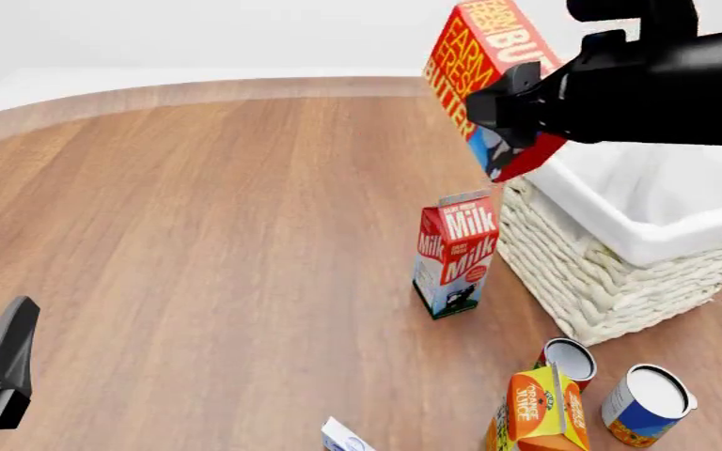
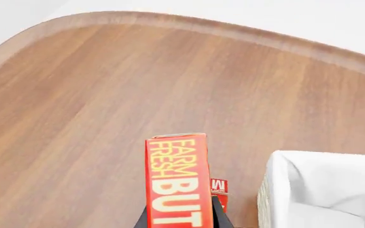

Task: Pick up the cream cheese box and the butter, and put them in the basket.

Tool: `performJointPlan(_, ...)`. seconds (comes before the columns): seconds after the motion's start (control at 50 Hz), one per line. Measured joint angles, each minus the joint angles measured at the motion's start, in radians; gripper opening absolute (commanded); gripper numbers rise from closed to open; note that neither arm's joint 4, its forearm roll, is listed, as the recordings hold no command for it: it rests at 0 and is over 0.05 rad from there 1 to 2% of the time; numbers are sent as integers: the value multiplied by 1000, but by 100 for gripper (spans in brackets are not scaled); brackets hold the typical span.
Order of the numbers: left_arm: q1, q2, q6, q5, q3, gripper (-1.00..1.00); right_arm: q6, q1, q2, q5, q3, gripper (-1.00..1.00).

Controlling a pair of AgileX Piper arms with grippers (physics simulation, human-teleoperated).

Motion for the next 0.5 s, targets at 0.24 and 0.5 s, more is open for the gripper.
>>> performJointPlan(0.24,0,0,0,0,0,100,39,-100,-63,1,9,-100)
performJointPlan(0.5,0,0,0,0,0,100,121,-206,-90,3,3,-100)
